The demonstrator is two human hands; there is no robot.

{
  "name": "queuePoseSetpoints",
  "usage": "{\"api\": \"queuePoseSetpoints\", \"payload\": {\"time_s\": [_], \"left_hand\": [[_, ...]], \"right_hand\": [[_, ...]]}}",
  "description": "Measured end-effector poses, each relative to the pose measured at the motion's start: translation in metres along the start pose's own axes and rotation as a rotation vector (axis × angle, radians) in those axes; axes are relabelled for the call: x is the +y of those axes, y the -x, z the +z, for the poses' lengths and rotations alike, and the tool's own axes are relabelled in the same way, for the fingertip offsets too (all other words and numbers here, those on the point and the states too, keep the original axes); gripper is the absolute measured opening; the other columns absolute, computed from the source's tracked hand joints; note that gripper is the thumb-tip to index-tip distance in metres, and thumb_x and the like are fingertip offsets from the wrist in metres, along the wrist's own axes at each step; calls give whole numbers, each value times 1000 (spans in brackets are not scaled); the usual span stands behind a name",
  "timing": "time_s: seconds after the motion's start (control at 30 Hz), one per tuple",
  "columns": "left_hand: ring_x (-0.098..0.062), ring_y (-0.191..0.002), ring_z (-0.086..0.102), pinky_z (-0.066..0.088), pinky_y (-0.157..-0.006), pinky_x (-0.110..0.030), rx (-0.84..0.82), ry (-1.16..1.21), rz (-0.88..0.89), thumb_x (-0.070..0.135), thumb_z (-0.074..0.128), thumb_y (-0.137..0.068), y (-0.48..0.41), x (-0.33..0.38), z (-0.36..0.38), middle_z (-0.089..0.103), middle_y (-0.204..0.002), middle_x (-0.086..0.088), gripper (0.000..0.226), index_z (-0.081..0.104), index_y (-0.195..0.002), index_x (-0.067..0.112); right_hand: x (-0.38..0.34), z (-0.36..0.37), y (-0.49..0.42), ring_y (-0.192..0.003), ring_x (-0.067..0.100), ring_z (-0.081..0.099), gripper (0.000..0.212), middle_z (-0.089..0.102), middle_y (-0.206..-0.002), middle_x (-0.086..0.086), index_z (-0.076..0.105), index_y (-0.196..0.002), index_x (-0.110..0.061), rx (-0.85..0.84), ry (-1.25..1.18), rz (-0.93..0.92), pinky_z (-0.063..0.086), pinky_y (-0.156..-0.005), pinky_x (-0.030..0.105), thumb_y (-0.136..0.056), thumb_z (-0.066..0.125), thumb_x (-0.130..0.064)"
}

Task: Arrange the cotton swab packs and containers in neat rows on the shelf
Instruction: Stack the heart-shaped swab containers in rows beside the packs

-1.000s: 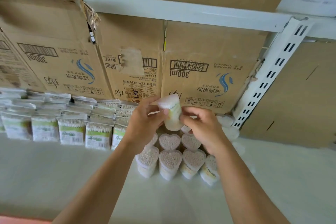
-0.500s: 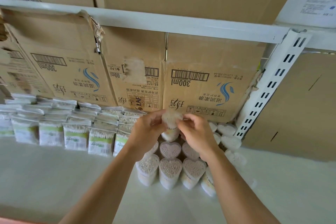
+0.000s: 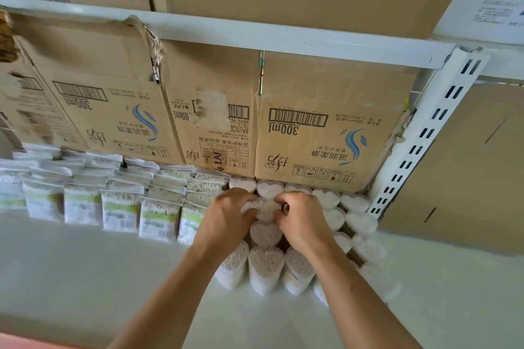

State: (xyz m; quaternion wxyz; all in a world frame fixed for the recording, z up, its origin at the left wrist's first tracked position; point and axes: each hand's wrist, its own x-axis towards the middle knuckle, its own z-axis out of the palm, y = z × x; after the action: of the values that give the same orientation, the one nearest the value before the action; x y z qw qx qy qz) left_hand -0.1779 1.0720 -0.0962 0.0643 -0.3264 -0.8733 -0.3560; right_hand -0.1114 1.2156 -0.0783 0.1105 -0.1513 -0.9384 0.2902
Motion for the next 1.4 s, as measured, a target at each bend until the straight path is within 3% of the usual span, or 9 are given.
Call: {"api": "queuePoseSetpoints", "payload": {"time_s": [0.13, 0.23, 0.47, 0.63, 0.73, 0.97, 1.1, 1.23, 1.4], "left_hand": [[-21, -110, 61, 42, -91, -25, 57, -85, -56, 20, 72, -82, 15, -8, -15, 65, -121, -5, 37, 66, -118, 11], [-20, -116, 57, 39, -93, -23, 45, -72, -136, 24, 70, -84, 31, -12, -21, 57, -133, -1, 43, 61, -125, 14], [6, -79, 60, 41, -63, -8, 77, 199, -448, 26, 70, -84, 50, -28, -20, 66, -102, 11, 33, 66, -116, 18], [-8, -79, 67, 57, -74, -32, 46, 435, -633, 26, 66, -87, 56, -38, -12, 71, -88, 8, 19, 71, -105, 25], [-12, -82, 67, 56, -62, -23, 64, 585, -687, 21, 62, -90, 56, -34, -9, 69, -95, -1, 15, 70, -103, 22], [-2, -83, 67, 55, -76, -27, -24, 694, -642, 17, 69, -85, 66, -28, -13, 68, -98, 12, 25, 64, -104, 32], [1, -81, 66, 56, -76, -27, 41, 607, -617, 20, 69, -85, 64, -26, -14, 69, -96, 15, 25, 64, -103, 36], [6, -76, 66, 48, -63, -8, 44, 423, -453, 23, 69, -84, 67, -27, -14, 62, -108, 20, 41, 57, -120, 39], [-18, -96, 68, 57, -75, -29, 75, -7, -75, 22, 56, -90, 67, -27, -10, 57, -132, -10, 25, 72, -109, 16]], "right_hand": [[1, 8, 2, -69, 18, 57, 9, 63, -74, 2, 66, -77, -4, 20, 61, -104, 46, -60, 33, -84, 60, -8], [1, 20, 8, -87, 21, 56, 20, 64, -90, 1, 67, -86, -10, -14, 163, -155, 50, -75, 36, -91, 57, -26], [-5, 20, 19, -107, 21, 51, 26, 62, -112, -9, 67, -101, -17, -5, 301, -107, 42, -97, 36, -96, 46, -31], [-11, 22, 21, -126, 23, 40, 34, 47, -141, -12, 58, -125, -23, -76, 338, -82, 34, -105, 39, -99, 38, -33], [-12, 22, 21, -137, 27, 28, 42, 36, -150, -9, 45, -139, -25, -137, 373, -36, 28, -111, 45, -100, 34, -37], [-20, 25, 33, -148, 29, -1, 45, 18, -159, -13, 39, -144, -28, -240, 293, -54, 3, -116, 55, -102, 34, -41], [-21, 31, 38, -148, 26, 2, 44, 23, -157, -12, 39, -145, -27, -243, 263, -67, 1, -117, 52, -103, 32, -36], [-19, 26, 39, -148, 16, 12, 38, 35, -152, -12, 54, -134, -24, -185, 219, -66, 5, -119, 42, -103, 35, -31], [-16, 19, 44, -148, 15, 9, 38, 25, -156, -14, 47, -138, -27, -261, 240, -61, 0, -119, 41, -103, 37, -34]]}}
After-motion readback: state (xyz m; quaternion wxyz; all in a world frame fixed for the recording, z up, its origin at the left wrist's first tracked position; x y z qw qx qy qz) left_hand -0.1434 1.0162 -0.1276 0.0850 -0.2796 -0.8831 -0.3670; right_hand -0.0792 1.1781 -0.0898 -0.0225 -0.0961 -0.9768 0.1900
